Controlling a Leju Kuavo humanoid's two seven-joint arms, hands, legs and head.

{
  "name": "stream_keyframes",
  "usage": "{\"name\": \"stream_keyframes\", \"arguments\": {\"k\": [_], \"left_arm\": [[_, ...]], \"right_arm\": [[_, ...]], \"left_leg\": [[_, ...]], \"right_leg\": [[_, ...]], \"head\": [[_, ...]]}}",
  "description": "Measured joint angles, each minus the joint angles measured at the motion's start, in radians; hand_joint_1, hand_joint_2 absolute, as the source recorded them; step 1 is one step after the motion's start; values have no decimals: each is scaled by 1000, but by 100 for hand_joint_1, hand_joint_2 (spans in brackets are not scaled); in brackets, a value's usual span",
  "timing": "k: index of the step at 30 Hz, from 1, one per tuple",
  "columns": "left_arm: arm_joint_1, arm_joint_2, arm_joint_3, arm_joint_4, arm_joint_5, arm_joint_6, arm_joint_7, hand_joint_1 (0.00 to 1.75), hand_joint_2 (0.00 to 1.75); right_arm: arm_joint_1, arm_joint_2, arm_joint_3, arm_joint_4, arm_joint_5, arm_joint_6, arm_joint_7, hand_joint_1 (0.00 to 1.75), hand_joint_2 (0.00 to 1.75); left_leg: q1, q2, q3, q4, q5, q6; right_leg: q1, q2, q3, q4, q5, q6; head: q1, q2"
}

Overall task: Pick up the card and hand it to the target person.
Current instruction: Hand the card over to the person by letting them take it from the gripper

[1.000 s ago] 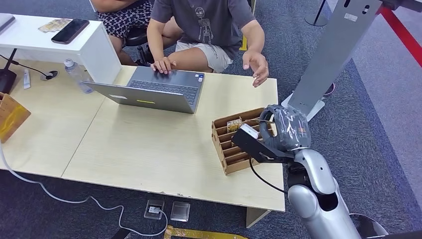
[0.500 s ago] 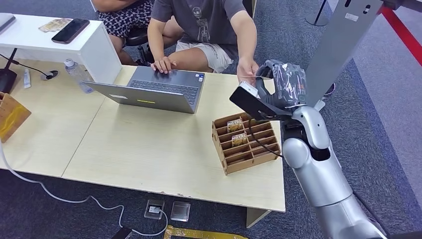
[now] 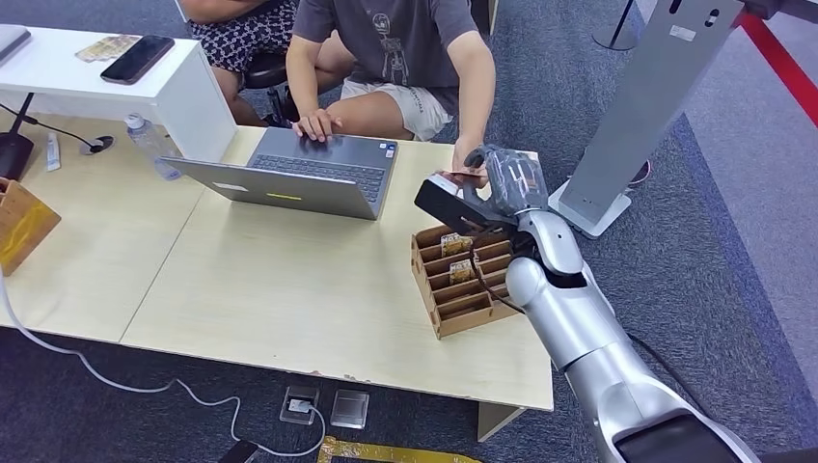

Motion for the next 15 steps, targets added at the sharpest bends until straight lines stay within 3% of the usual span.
{"name": "stream_keyframes", "arguments": {"k": [15], "left_arm": [[2, 0, -1, 0, 16, 7, -1, 0, 0]], "right_arm": [[-32, 26, 0, 132, -41, -45, -30, 0, 175]], "left_leg": [[0, 0, 0, 0, 0, 0]], "right_leg": [[0, 0, 0, 0, 0, 0]], "head": [[1, 0]]}}
